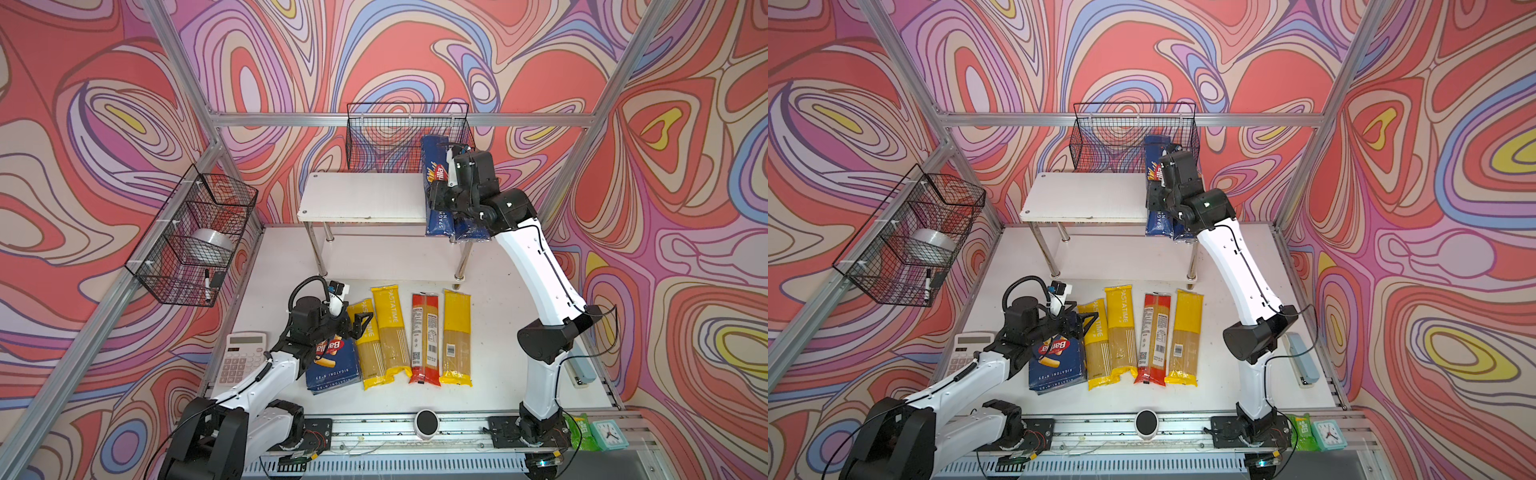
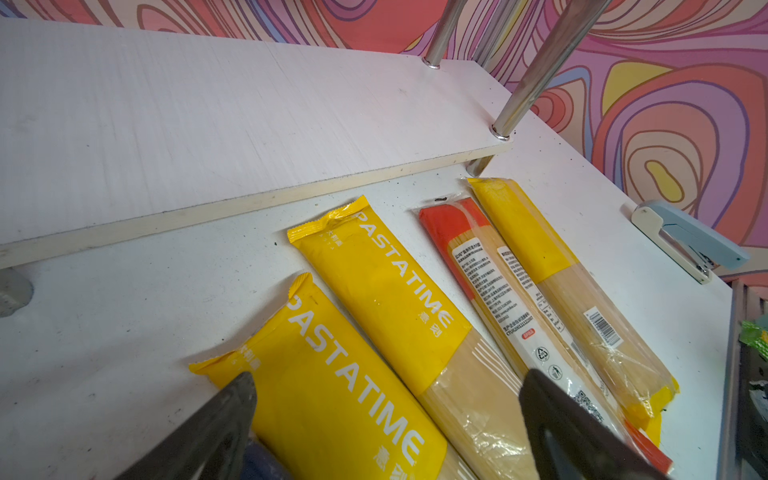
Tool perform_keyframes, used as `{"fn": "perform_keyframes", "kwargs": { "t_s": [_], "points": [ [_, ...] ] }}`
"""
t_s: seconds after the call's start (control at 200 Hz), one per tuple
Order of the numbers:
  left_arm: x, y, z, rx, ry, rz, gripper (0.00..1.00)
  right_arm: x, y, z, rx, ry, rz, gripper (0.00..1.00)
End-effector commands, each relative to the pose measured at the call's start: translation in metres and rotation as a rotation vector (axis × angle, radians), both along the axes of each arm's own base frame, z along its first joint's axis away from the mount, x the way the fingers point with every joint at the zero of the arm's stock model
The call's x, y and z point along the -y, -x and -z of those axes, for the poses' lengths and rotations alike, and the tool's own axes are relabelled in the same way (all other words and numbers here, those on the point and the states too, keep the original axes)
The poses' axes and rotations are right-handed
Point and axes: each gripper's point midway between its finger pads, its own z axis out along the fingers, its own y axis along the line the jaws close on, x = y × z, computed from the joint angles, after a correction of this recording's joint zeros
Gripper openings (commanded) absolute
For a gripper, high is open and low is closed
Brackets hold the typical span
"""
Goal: Place and organize the pasta boxes and bags onto the shelf
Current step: 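Lower the Barilla box onto the shelf top beside the Ankara bag, then open the right gripper and draw it back from the shelf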
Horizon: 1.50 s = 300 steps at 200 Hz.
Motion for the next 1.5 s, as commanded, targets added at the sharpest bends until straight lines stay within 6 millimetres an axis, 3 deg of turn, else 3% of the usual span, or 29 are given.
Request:
{"fn": "perform_keyframes", "kwargs": {
  "t_s": [0.0,0.145,0.471,0.776,1.127,1.322,1.432,1.447,1.497],
  "points": [
    [0.002,0.000,-0.007,0.028,-0.004,0.017,1.00,0.008,-0.005,-0.025,0.082,-0.039,0.034,0.60],
    [0.002,0.000,-0.006,0.028,-0.004,0.017,1.00,0.010,0.001,-0.029,0.084,-0.052,0.032,0.62],
    [0.002,0.000,-0.006,0.024,-0.004,0.016,1.00,0.006,0.016,-0.010,0.018,-0.018,0.019,0.63],
    [0.002,0.000,-0.008,0.032,-0.004,0.015,1.00,0.004,0.014,0.004,-0.010,0.006,0.023,0.64],
    [0.002,0.001,-0.010,0.036,-0.003,0.014,1.00,0.002,0.004,-0.010,0.036,0.032,0.025,0.66],
    [0.001,0.001,-0.008,0.034,-0.004,0.011,1.00,0.002,0.028,-0.034,0.077,0.000,-0.047,0.66],
    [0.001,0.001,-0.009,0.037,-0.003,0.009,1.00,-0.013,0.057,-0.048,0.101,-0.031,-0.177,0.64],
    [0.001,0.001,-0.009,0.036,-0.003,0.009,1.00,-0.010,0.068,-0.059,0.121,-0.036,-0.185,0.64],
    [0.001,0.001,-0.009,0.036,-0.004,0.008,1.00,-0.011,0.085,-0.064,0.134,-0.023,-0.211,0.62]
  ]
}}
